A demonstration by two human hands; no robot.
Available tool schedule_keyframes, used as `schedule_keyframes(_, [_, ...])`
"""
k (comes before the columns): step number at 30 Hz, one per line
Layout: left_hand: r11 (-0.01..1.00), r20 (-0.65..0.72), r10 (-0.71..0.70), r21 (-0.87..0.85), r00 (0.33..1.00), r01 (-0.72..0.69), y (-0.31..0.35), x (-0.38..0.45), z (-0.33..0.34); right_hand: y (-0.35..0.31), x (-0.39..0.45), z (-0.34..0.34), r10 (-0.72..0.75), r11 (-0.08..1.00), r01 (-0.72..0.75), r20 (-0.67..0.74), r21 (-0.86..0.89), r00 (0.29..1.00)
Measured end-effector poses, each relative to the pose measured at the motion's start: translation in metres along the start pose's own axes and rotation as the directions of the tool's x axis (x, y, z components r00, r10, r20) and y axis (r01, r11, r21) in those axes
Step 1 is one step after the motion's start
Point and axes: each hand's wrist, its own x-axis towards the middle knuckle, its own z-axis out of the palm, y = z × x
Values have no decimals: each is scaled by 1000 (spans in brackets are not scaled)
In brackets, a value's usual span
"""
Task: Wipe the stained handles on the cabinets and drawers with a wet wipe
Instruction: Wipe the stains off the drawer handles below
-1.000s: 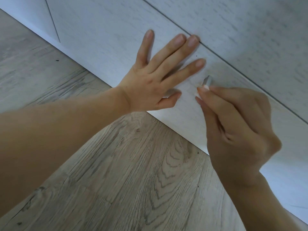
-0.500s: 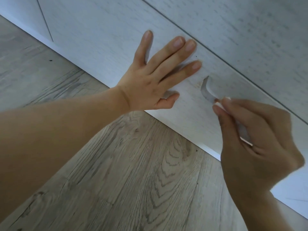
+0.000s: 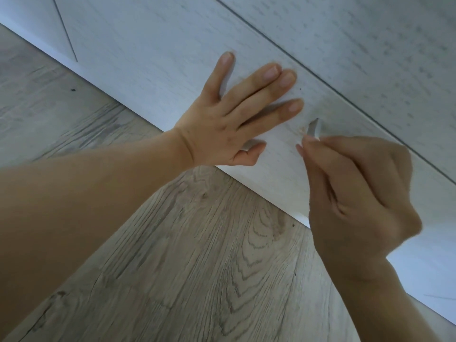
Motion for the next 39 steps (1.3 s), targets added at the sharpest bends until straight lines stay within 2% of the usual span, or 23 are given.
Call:
schedule_keyframes(2, [1000, -3, 0, 17, 1000, 0, -1, 1, 0, -3, 4, 2, 10, 999, -10, -1, 32, 1000])
schedule_keyframes(6, [1000, 0, 3, 15, 1000, -3, -1, 0, 0, -6, 12, -7, 270, 957, -256, -99, 135, 958])
schedule_keyframes(8, [1000, 3, 6, 10, 1000, -6, -1, 0, -1, -7, 12, -10, 298, 949, -286, -80, 133, 951])
schedule_keyframes(15, [1000, 2, 4, 2, 1000, -4, -1, 0, 0, -1, -1, -9, 91, 996, -90, 87, -23, 992])
schedule_keyframes(20, [1000, -12, 0, 5, 1000, 0, 0, -1, 1, 1, 4, -10, -44, 998, 47, 92, -33, 995])
schedule_keyframes(23, [1000, -6, 1, 12, 1000, -1, 0, -1, 1, -7, 13, 0, 21, 998, -16, 99, -56, 995])
schedule_keyframes(25, [1000, -1, 5, 12, 1000, -5, -1, -1, 1, -12, 17, 2, 88, 991, -72, 153, -110, 984])
schedule_keyframes(30, [1000, 2, 10, 18, 1000, -10, -2, -1, 0, -14, 23, 0, 56, 977, 4, 274, -214, 960])
schedule_keyframes(34, [1000, 17, 13, 16, 1000, -13, -2, -2, -1, -8, 9, -12, -24, 991, 52, 222, -120, 975])
schedule_keyframes(39, [999, 30, 28, 28, 999, -29, -2, 0, -3, 6, -8, -16, -46, 998, 49, 133, -25, 990])
